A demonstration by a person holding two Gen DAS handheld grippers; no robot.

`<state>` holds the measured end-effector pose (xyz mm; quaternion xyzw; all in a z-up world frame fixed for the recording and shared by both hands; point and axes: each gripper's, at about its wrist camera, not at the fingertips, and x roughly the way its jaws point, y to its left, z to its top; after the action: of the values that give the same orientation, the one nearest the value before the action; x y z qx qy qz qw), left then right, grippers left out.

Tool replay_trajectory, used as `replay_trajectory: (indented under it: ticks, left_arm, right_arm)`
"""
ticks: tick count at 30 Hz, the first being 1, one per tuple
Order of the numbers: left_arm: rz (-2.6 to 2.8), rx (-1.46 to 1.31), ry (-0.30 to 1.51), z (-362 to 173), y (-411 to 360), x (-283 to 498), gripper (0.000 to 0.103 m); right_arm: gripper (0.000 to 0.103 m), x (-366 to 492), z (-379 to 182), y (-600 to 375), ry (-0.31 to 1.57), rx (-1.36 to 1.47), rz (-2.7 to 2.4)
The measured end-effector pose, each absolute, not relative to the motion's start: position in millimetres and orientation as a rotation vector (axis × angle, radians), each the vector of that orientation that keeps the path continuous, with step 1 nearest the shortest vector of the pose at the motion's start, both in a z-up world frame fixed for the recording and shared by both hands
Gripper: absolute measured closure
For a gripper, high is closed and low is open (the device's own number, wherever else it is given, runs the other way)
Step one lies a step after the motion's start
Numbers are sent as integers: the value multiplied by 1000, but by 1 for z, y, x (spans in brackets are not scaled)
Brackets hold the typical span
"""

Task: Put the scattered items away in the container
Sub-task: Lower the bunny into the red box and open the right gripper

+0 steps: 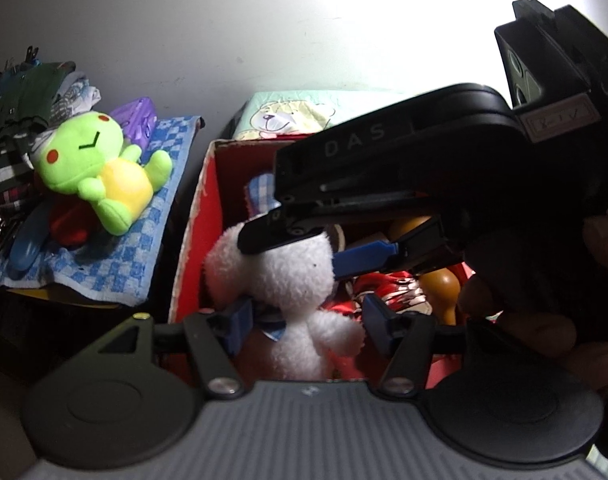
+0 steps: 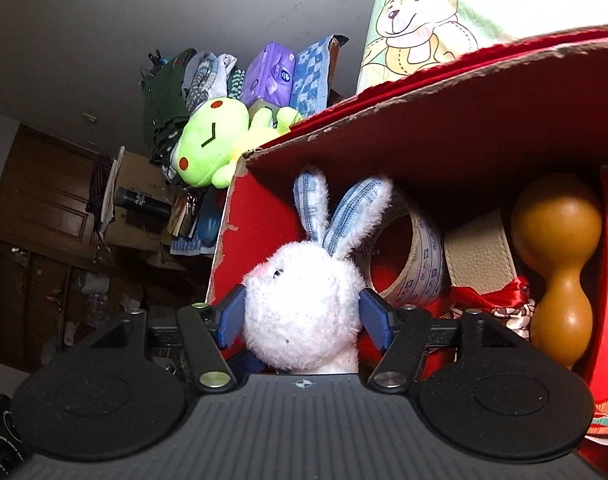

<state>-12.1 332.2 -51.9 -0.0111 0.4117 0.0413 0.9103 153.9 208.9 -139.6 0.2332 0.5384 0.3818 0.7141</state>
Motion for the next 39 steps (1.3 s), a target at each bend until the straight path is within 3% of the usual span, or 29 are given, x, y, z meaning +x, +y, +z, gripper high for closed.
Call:
replay_trajectory:
  ticks: [21,29,39]
  left_arm:
    - [68,-16,817,-35,317,-28,39]
    - [35,-7,788,-24,302,-34,39]
    - [-112,-19,760,-10,249,-23,39]
  right_arm:
    - [38,135,-118,172,1067,527,807]
    - [44,115,-102,146,953,483,751]
    - [44,82,-82,67,758,492,630]
